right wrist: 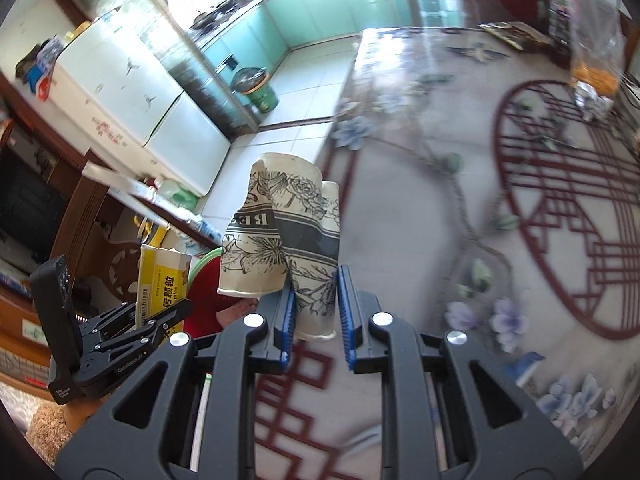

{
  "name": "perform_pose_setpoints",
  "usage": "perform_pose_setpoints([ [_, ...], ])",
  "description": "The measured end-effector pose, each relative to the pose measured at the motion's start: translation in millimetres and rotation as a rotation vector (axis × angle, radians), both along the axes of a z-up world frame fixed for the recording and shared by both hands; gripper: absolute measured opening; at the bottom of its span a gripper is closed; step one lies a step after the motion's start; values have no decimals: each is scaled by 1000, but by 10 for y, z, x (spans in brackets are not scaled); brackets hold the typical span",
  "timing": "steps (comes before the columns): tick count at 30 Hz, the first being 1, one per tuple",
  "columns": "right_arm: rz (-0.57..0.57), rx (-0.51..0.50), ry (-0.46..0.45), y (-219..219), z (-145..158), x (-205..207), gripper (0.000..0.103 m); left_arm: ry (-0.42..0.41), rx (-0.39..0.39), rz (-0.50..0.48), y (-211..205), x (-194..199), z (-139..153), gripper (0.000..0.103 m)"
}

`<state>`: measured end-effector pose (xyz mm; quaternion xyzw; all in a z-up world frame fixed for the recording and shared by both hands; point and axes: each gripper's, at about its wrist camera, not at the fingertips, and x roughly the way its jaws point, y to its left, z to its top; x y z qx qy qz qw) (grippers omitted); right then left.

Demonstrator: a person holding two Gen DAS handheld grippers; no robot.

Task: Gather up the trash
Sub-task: 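Carry the yellow box with the left tool while the right tool carries the paper cup to the bucket, then open both tools over the red bucket, dropping yellow box and paper cup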

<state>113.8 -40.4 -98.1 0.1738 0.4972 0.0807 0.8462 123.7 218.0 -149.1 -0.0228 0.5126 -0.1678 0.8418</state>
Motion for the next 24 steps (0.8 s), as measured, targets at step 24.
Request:
perform_pose_setpoints([
  [24, 297, 1, 120, 1339, -302, 214, 19, 101, 38, 130, 835, 33, -420, 31],
])
